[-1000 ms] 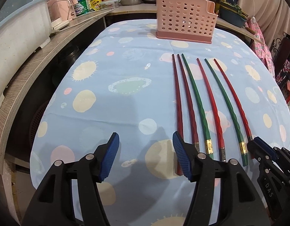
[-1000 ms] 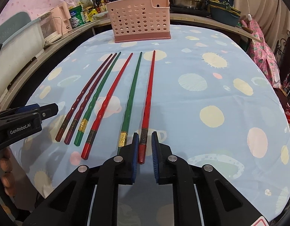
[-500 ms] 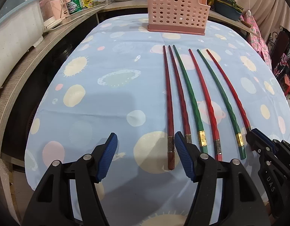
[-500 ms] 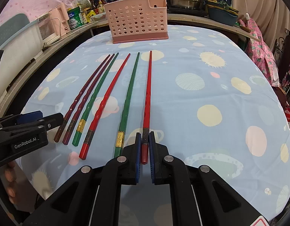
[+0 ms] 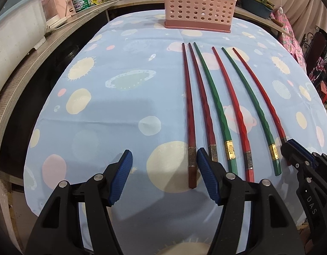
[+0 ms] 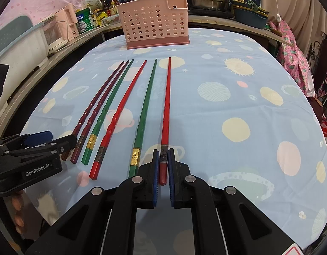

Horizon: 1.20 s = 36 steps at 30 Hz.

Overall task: Organize utensils
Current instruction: 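Close the left tool on the dark red chopstick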

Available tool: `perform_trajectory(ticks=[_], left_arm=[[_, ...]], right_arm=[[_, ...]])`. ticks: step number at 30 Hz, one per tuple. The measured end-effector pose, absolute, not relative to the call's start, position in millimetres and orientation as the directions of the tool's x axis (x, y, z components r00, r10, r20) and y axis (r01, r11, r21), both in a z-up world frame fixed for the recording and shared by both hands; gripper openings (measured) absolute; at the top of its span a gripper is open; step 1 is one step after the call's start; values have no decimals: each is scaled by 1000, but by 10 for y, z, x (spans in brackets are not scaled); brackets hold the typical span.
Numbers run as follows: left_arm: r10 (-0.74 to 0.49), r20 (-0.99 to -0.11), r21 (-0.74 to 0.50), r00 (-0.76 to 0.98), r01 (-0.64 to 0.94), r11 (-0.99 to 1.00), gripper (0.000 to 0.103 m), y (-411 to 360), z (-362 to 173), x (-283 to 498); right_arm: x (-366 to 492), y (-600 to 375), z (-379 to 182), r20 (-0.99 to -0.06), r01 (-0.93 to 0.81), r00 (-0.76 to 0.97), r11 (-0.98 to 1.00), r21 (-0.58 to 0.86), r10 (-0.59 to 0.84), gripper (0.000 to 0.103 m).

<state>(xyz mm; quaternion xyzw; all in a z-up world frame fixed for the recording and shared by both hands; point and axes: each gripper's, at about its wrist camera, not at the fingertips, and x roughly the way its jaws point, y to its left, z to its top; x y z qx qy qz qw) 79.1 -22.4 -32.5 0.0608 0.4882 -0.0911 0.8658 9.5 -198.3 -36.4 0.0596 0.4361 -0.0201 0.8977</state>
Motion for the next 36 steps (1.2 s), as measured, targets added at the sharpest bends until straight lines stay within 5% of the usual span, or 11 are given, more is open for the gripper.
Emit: perform_trajectory(ticks=[13, 23, 36], left_arm=[[-124, -854, -12, 505, 219, 976, 56, -188, -333, 795], [-180, -859, -60, 479, 256, 965, 8, -198, -296, 789], [-195, -854, -66, 483, 270, 961, 7, -226, -168, 760]], right_arm=[[94, -1984, -365, -785, 88, 619, 992, 91, 17, 8], [92, -1988, -364, -786, 89, 618, 992, 94, 20, 8], [74, -2050, -255, -775, 100, 631, 988, 121, 31, 7]])
